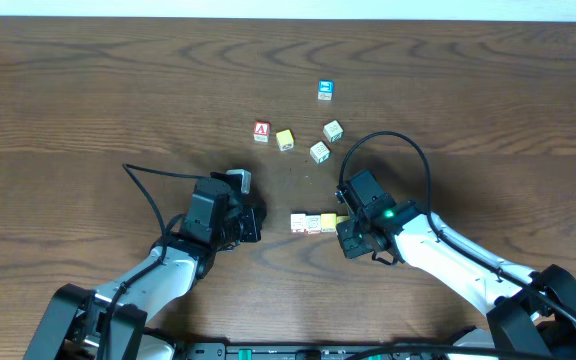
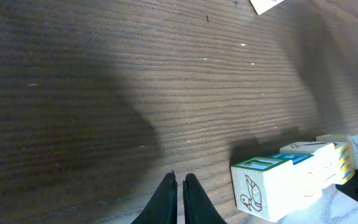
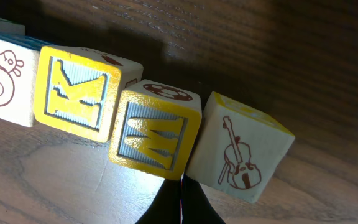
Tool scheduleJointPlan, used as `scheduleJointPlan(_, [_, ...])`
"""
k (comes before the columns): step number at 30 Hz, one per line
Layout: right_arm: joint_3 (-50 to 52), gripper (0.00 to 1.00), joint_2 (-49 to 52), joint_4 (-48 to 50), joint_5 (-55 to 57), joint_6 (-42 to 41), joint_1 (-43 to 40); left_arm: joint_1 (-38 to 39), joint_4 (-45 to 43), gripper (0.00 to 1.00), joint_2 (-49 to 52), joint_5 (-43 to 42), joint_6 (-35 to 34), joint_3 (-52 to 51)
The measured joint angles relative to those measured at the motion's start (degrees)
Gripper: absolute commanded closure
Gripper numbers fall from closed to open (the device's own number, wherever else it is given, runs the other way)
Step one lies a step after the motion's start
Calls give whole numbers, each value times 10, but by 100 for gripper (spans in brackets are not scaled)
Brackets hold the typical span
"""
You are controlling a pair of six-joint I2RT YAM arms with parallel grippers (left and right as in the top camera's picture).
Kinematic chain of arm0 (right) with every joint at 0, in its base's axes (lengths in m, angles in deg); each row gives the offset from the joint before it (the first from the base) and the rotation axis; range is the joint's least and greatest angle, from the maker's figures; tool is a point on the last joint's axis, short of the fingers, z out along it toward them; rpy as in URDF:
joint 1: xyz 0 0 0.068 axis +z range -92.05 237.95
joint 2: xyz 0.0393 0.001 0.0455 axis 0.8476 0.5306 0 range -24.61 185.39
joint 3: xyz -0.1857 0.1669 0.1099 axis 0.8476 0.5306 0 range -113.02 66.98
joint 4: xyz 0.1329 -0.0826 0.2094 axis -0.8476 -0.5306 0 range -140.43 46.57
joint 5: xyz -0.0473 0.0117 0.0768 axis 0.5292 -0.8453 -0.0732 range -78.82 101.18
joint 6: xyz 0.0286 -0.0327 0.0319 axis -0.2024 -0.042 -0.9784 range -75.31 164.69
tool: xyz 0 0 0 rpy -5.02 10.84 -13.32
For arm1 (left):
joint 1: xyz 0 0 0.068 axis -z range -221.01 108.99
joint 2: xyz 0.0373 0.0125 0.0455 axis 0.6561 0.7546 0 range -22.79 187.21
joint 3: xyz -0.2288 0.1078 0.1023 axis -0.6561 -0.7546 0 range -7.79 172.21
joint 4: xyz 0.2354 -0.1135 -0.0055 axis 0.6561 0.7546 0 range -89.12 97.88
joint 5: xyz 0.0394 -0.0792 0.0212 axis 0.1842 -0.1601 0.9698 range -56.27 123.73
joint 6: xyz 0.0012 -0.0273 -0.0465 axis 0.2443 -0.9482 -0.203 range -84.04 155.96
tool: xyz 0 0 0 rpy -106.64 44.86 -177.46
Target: Lift 5 blocks
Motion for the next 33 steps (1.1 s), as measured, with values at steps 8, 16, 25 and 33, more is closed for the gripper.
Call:
scheduleJointPlan(8, [0,99,0,-1,-1,0,0,0,0,93,0,0,0,0])
scheduleJointPlan(16, [0,99,0,-21,-15,0,0,0,0,93,0,0,0,0])
scheduleJointPlan(25, [0,99,0,-9,-17,0,0,0,0,93,0,0,0,0])
scheduleJointPlan(33, [0,99,0,2,-17,0,0,0,0,93,0,9,0,0])
